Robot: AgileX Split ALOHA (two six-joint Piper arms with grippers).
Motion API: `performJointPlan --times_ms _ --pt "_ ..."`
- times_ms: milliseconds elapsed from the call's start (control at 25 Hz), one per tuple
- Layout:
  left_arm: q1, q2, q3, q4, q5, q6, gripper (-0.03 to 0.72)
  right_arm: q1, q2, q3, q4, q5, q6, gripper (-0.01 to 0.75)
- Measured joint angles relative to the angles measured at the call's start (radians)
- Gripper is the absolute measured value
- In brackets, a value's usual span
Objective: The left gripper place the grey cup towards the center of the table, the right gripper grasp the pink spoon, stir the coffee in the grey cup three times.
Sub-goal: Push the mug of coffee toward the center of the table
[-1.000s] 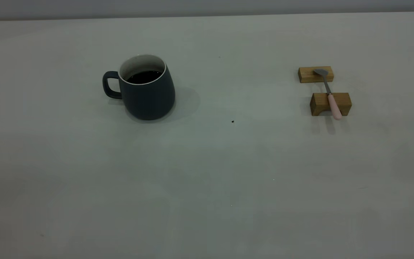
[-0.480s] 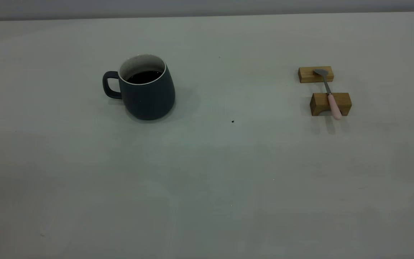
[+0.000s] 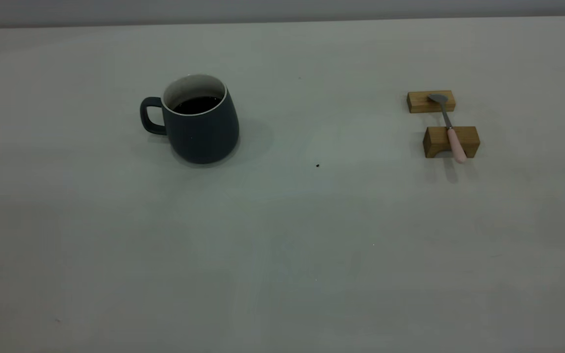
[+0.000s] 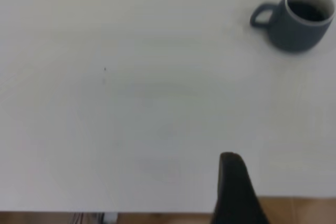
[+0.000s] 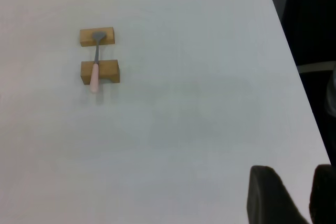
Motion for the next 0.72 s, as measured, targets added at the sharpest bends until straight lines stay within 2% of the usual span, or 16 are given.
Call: performJointPlan --times_ms 160,440,600,720 --pt "-0.001 0.295 -0.086 0.000 -0.093 0.114 0.528 0.000 0.000 0.000 0.000 0.000 0.000 0.238" --pt "-0.003 0.753 -0.248 -0.108 -0.242 0.500 0.541 0.000 0.000 0.000 0.000 0.000 0.000 0.238" --pt "-0.027 1.004 -0.389 -0.145 -0.256 0.653 0.567 0.000 0.000 0.000 0.000 0.000 0.000 0.238" --pt "-0.077 1.221 -0.532 -0.130 -0.248 0.698 0.604 0.000 0.000 0.000 0.000 0.000 0.000 0.238"
